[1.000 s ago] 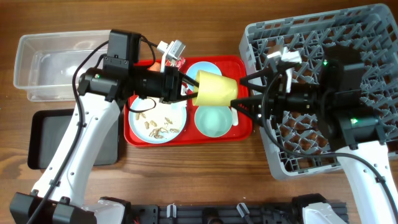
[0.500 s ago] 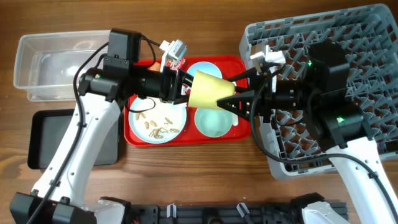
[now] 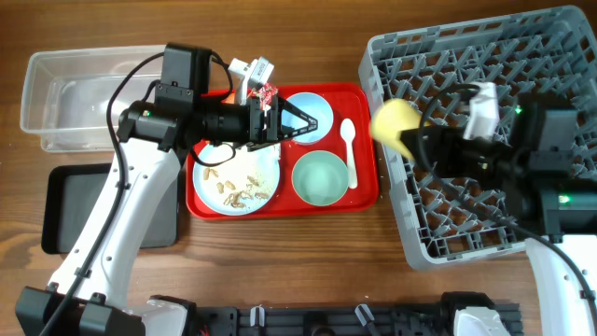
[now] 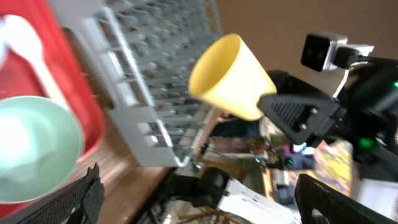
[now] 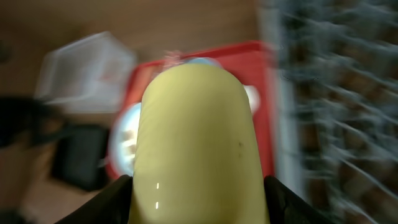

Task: Sort waste into correct bins and load items into the dishwasher rack
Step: 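Carry the yellow cup with the right gripper and place it in the rack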

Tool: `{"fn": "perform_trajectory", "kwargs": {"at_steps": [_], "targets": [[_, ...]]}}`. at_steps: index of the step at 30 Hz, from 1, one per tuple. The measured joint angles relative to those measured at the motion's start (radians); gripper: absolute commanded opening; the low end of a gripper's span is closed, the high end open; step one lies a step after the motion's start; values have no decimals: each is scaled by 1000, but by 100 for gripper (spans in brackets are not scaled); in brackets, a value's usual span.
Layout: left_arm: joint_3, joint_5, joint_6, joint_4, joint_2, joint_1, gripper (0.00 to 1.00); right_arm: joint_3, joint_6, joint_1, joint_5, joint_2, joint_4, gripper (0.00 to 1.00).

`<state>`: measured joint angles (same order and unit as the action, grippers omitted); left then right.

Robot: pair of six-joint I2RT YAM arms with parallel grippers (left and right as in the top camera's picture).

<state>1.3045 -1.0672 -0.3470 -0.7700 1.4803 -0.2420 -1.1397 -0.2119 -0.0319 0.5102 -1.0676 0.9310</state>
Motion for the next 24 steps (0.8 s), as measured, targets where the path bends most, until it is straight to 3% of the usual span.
{"fn": "perform_trajectory", "kwargs": {"at_steps": [6, 11, 12, 15, 17, 24], "targets": [[0, 80, -3, -46, 0, 0, 100, -2, -119, -53, -312, -58, 185, 51], [0, 129, -3, -79, 0, 0, 100, -2, -166, -55, -393, -182, 280, 51], [0, 147, -3, -84, 0, 0, 100, -2, -167, -55, -400, -206, 283, 53], [0, 165, -3, -83, 0, 0, 100, -2, -162, -55, -399, -286, 262, 79], [0, 171, -3, -84, 0, 0, 100, -2, -153, -55, -399, -327, 241, 86], [0, 185, -3, -93, 0, 0, 100, -2, -139, -53, -396, -365, 235, 89]]}}
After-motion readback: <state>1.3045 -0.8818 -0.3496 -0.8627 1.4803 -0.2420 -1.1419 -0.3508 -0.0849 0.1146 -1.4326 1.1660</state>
